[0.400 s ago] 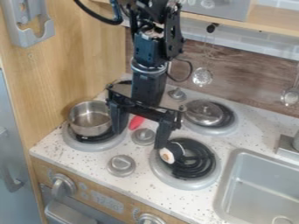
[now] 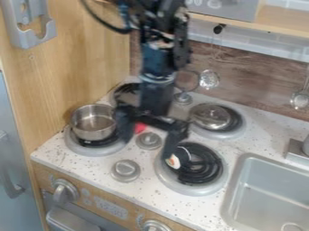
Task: Put the silver lid on top of the pot
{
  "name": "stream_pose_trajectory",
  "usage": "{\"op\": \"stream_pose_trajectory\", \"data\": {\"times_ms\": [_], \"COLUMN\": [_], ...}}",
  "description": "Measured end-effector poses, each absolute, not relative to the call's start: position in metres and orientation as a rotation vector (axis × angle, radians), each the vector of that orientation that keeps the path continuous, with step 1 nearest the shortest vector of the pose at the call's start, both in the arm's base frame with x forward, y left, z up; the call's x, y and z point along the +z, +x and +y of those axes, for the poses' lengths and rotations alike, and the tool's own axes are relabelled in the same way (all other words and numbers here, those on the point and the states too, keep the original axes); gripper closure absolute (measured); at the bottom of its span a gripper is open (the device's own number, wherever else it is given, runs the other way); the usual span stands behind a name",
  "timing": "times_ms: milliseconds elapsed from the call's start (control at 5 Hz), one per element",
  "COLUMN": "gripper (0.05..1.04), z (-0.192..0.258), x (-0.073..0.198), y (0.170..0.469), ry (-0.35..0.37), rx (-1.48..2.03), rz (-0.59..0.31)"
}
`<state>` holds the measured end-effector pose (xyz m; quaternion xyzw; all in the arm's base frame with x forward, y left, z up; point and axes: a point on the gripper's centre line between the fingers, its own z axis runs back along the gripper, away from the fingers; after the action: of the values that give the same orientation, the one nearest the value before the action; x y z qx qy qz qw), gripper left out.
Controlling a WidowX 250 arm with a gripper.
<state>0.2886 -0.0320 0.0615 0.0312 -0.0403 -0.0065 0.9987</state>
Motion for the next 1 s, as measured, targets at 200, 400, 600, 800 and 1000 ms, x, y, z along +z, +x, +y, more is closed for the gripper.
{"op": "stream_pose_trajectory", "data": {"times_ms": [200,400,600,800,1000], "gripper": [0.085,0.085,0.085,0.085,0.085], "z": [-0.034,-0.035,-0.032,-0.033,-0.04], "x": [0.056,0.047,0.03,0.013,0.004], "y": [0.325,0.364,0.394,0.423,0.452], "ry": [0.073,0.046,-0.031,-0.093,-0.125], "rx": [-0.058,-0.091,-0.076,-0.067,-0.075], "rz": [-0.115,-0.176,-0.263,-0.335,-0.382]}}
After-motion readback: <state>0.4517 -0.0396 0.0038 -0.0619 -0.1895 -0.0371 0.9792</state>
